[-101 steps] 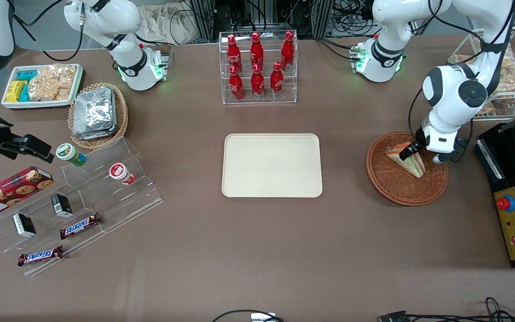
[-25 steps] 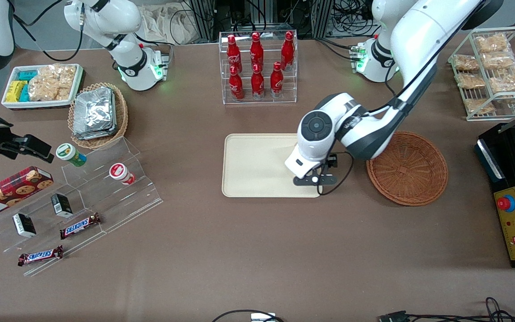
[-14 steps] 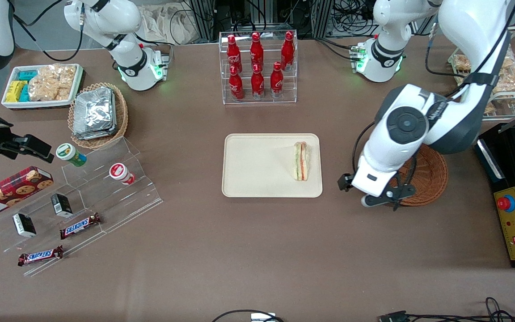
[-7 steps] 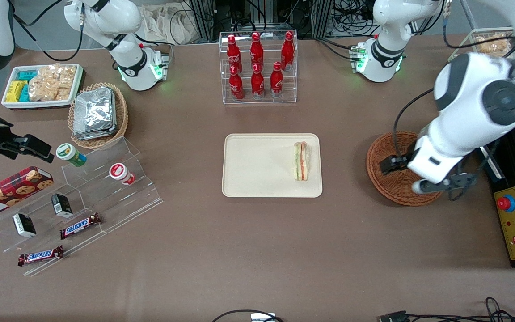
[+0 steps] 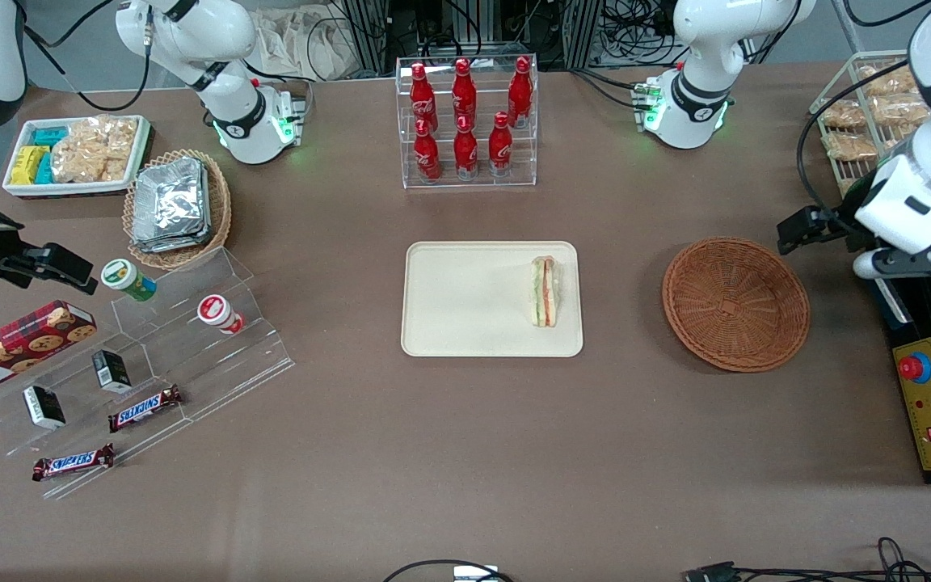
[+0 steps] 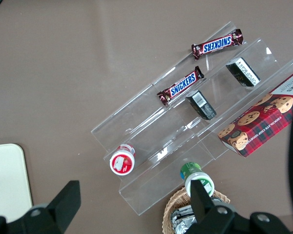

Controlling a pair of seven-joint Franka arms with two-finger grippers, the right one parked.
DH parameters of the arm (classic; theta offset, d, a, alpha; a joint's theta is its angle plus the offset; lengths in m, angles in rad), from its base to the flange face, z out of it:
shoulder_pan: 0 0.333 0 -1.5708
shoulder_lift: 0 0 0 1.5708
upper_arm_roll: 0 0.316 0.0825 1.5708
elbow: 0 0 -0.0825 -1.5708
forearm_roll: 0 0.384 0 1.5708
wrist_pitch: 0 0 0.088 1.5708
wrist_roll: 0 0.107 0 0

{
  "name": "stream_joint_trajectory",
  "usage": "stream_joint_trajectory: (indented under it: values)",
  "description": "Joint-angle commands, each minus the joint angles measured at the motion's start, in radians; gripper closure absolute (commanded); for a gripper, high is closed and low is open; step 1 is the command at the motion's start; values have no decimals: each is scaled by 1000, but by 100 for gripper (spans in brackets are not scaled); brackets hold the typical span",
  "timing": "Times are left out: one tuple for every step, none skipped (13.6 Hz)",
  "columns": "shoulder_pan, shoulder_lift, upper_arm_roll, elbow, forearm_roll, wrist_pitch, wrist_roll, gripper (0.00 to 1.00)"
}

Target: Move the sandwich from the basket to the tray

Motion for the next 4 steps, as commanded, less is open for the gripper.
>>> stream_joint_trajectory:
  values:
    - [-20,-34,24,-3,-4,-22,106,0]
    - [-20,-37,24,1,-3,-31,113,0]
    - [-20,-37,24,8,1,-34,113,0]
    - [-20,-37,24,8,4,-35,114,0]
